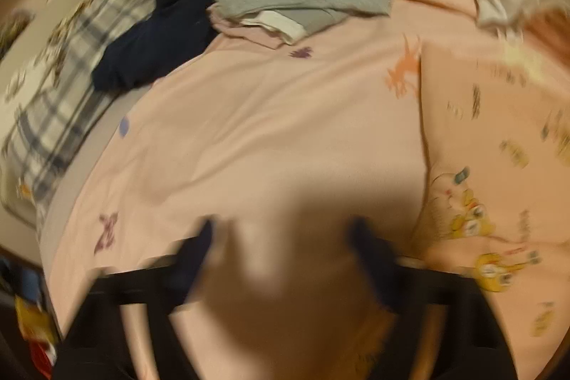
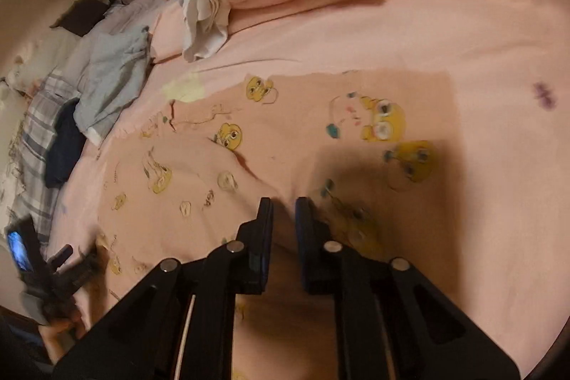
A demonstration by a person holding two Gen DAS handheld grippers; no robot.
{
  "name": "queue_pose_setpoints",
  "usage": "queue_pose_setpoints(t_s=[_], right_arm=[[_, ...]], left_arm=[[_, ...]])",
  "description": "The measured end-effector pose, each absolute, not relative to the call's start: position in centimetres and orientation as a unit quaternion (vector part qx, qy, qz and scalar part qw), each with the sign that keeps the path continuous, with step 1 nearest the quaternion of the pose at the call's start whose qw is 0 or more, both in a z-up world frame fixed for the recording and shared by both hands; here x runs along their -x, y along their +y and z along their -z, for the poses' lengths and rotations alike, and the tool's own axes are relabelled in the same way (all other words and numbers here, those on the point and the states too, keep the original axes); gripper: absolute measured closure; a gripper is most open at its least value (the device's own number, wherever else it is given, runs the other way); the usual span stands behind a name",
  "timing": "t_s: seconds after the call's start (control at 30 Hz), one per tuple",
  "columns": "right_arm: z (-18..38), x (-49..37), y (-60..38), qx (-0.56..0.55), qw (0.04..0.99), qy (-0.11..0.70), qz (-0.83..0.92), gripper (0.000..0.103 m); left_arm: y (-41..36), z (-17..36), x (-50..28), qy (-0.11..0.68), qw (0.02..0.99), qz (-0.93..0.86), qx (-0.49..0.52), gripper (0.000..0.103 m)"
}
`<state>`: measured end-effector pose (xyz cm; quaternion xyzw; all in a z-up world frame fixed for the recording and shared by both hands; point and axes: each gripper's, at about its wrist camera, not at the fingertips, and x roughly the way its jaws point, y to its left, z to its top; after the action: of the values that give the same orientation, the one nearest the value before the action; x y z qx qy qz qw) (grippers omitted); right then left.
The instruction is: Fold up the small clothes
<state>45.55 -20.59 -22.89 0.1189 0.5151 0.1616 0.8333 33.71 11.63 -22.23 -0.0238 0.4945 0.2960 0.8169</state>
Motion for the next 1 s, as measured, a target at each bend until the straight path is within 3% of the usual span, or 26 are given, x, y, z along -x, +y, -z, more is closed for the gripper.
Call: queue_pose_setpoints(t_s=[0.1,0.23,0.3,0.4,0.47,0.53,0.57,0.67,0.77,0.83,0.93,1.0], right_arm=[[21.2,-45.5,-22.6,-0.184,0.833,0.490,-0.181,0.079],[22.1,-45.6,-23.6,-0.172,0.826,0.518,-0.142,0.078],[23.1,-45.7,-23.7,-0.172,0.816,0.536,-0.136,0.079],[23.6,-45.0,-21.6,-0.111,0.802,0.560,-0.175,0.078],[23.0,-43.3,-20.7,-0.033,0.801,0.565,-0.195,0.078],[23.1,-42.3,-19.8,0.018,0.794,0.568,-0.215,0.078],[23.1,-42.0,-20.0,0.025,0.792,0.569,-0.218,0.078],[22.7,-42.6,-21.4,-0.036,0.783,0.586,-0.205,0.077],[21.0,-42.7,-22.6,-0.101,0.808,0.534,-0.227,0.075],[20.9,-43.1,-22.9,-0.133,0.823,0.500,-0.235,0.075],[22.9,-43.8,-21.4,-0.173,0.786,0.526,-0.274,0.075],[24.0,-43.6,-19.7,-0.150,0.769,0.549,-0.290,0.075]], left_arm=[[10.4,18.3,-31.8,0.406,0.886,-0.213,0.070,0.049],[7.5,17.2,-32.0,0.350,0.924,-0.142,0.063,0.049],[6.1,18.9,-34.5,0.384,0.915,-0.115,0.048,0.051],[5.3,23.2,-37.4,0.488,0.865,-0.113,0.040,0.061],[5.3,24.1,-36.7,0.461,0.879,-0.117,0.017,0.061],[5.6,24.4,-36.1,0.462,0.871,-0.167,-0.020,0.047],[6.2,24.4,-35.9,0.463,0.869,-0.174,-0.015,0.045],[9.0,23.9,-34.9,0.487,0.854,-0.179,0.051,0.045],[10.3,22.7,-33.5,0.482,0.855,-0.162,0.106,0.048],[9.7,21.8,-32.7,0.468,0.862,-0.162,0.103,0.049],[7.8,20.6,-32.6,0.423,0.889,-0.155,0.078,0.049],[7.2,21.7,-34.0,0.433,0.879,-0.199,0.031,0.049]])
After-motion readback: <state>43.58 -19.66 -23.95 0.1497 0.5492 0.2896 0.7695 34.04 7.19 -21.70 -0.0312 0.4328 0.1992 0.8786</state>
